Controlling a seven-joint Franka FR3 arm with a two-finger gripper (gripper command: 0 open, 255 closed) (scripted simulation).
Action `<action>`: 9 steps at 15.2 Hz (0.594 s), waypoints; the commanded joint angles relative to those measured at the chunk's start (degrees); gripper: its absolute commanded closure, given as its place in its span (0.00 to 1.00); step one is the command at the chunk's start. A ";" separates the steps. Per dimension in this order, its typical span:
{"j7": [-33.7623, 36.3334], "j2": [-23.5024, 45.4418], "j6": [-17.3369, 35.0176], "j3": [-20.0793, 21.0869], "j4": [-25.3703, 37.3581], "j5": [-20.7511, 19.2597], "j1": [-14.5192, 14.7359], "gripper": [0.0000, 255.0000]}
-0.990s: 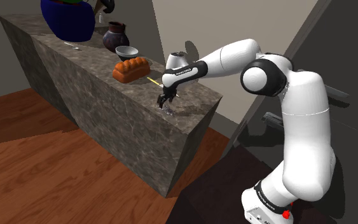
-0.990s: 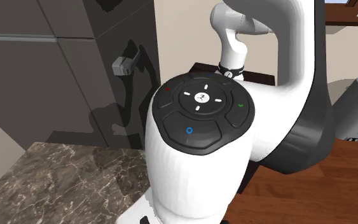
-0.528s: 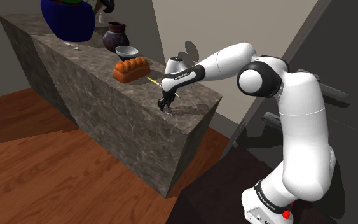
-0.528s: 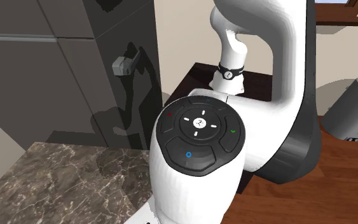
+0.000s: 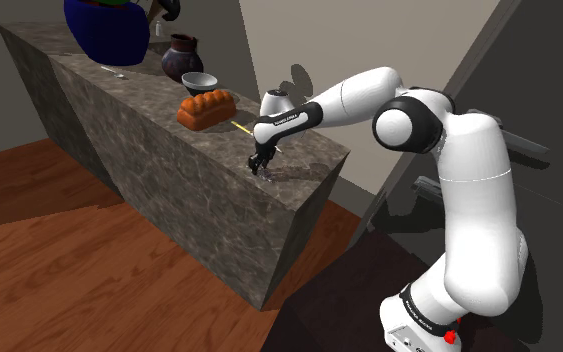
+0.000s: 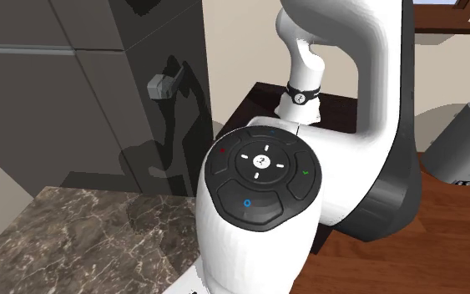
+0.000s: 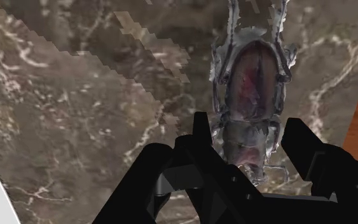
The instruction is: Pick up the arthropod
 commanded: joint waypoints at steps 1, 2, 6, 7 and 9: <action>-0.01 -0.52 -0.53 -0.01 0.00 0.00 -0.01 1.00; 0.00 -1.05 -1.01 -0.01 -0.04 -0.01 0.00 1.00; 0.01 -3.04 -3.00 -0.03 -0.05 -0.04 0.01 1.00; 0.01 -3.51 -3.53 -0.04 0.02 -0.04 0.01 1.00; 0.02 -4.45 -4.57 -0.05 0.11 -0.06 0.02 1.00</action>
